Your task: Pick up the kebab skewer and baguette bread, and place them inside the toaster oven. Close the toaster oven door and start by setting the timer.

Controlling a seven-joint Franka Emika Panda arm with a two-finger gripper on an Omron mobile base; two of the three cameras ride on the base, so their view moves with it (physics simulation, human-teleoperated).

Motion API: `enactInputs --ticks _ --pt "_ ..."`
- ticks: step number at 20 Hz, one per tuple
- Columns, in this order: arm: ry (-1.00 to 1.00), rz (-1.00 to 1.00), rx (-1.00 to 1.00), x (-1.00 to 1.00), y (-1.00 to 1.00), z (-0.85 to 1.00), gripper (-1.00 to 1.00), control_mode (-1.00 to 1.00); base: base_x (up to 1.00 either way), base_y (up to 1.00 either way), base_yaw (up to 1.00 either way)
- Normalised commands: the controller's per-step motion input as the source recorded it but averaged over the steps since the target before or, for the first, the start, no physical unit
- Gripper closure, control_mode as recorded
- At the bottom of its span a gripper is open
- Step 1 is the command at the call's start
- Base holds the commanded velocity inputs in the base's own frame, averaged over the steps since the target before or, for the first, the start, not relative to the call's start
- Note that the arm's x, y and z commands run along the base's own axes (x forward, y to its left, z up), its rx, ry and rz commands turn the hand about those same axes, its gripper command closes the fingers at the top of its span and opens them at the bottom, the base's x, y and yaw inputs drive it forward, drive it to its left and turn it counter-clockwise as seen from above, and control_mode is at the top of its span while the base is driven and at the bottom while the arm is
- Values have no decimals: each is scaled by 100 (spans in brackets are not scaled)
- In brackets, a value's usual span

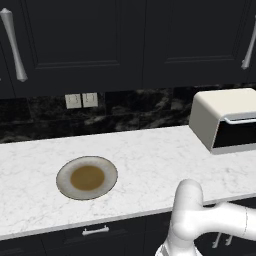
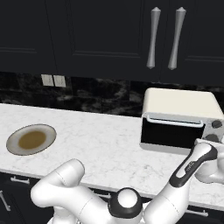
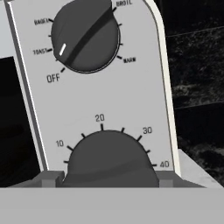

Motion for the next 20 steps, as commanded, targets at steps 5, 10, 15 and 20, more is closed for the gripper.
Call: enactInputs --ticks 5,10,15,20 --pt "0 0 11 0 0 -5 100 -100 0 0 0" --pt "0 -1 21 0 -2 0 100 -100 0 0 0" --pt "0 -2 25 0 -5 0 100 -100 0 0 0" --pt "0 -3 26 0 -4 -2 100 -100 0 0 0"
